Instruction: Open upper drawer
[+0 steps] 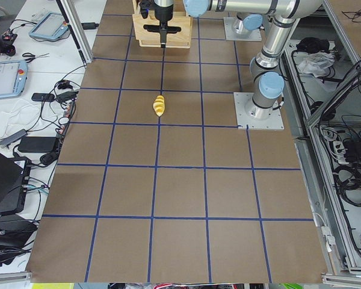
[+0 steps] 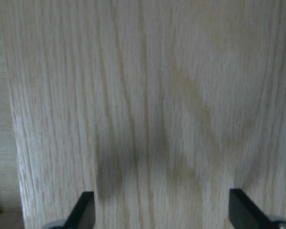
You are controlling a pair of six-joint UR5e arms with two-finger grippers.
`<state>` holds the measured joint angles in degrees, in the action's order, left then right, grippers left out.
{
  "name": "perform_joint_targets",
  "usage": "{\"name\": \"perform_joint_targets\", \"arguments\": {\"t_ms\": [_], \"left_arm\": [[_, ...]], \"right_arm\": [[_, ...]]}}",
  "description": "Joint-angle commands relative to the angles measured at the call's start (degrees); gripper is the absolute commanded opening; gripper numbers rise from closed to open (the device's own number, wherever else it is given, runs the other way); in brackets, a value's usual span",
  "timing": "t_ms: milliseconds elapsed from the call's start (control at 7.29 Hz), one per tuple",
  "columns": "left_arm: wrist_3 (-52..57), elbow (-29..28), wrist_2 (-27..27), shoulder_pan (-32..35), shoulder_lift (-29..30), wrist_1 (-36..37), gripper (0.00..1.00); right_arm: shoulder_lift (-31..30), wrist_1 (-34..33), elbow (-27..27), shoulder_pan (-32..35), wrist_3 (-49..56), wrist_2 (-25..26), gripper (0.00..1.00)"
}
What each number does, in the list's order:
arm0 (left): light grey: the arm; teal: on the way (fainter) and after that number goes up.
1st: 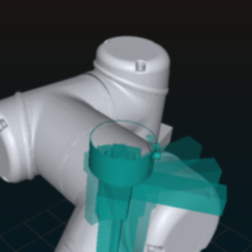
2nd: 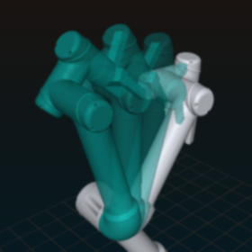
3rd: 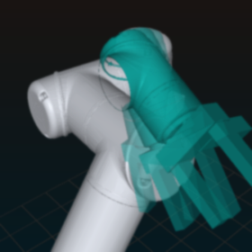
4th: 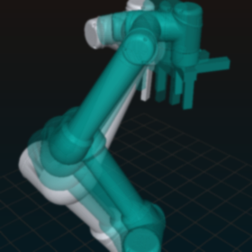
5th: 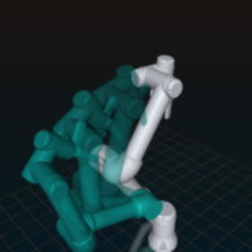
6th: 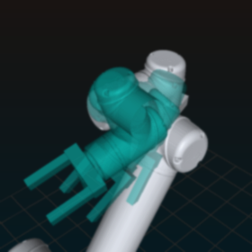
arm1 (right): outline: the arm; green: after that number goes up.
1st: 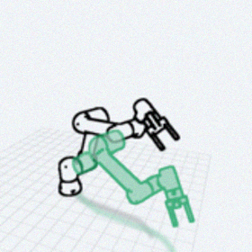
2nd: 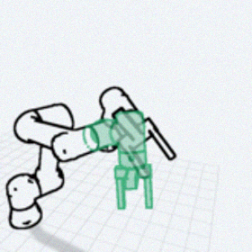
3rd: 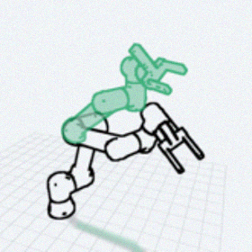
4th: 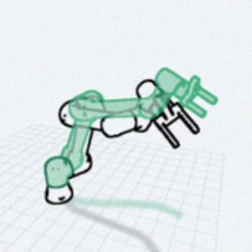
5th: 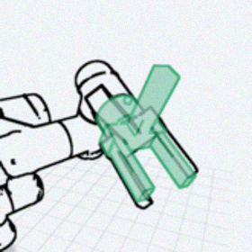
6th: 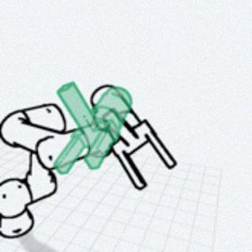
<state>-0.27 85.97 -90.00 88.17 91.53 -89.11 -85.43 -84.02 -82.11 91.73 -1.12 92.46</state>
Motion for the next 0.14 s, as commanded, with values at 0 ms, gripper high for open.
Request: {"name": "perform_joint_targets", "arguments": {"t_ms": [0], "left_arm": [[0.01,0.07,0.09,0.07,-0.21,-0.62,1.00]], "right_arm": [[0.00,0.00,0.02,0.03,-0.02,0.00,1.00]]}}
